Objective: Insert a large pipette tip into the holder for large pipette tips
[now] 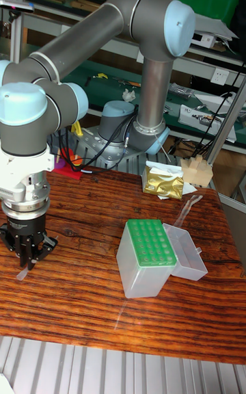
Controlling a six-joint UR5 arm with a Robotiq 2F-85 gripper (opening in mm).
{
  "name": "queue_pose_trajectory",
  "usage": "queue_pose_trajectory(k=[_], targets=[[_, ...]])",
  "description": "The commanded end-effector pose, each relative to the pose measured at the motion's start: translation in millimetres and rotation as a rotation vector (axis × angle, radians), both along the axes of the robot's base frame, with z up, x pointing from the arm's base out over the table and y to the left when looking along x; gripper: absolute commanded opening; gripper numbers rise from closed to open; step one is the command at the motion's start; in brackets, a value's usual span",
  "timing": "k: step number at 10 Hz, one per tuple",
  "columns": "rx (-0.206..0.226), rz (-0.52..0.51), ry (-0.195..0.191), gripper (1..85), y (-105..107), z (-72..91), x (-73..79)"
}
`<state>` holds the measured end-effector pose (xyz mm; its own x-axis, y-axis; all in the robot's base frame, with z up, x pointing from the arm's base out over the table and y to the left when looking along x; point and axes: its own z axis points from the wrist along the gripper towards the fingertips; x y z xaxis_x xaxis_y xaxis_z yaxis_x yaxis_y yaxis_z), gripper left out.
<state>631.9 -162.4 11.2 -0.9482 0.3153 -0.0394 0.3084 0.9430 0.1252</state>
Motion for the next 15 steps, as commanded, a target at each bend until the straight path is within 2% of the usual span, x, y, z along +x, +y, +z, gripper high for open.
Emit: queue_pose_trajectory(k=[1,4,5,6,8,15], targets=[[0.003,-0.006,-0.002,23.0,-1.1,3.4,0.6],[0.016,0.002,-0.023,24.0,4.1,1.0,6.2],[-0.006,0.019,-0.044,25.3,0.7,1.7,12.0],[-0.023,0.019,-0.043,25.7,0.8,4.5,14.7],[-0.009,0.015,-0.045,25.7,5.9,5.3,16.6],[0.001,0.013,-0.051,25.7,12.0,0.6,17.8]])
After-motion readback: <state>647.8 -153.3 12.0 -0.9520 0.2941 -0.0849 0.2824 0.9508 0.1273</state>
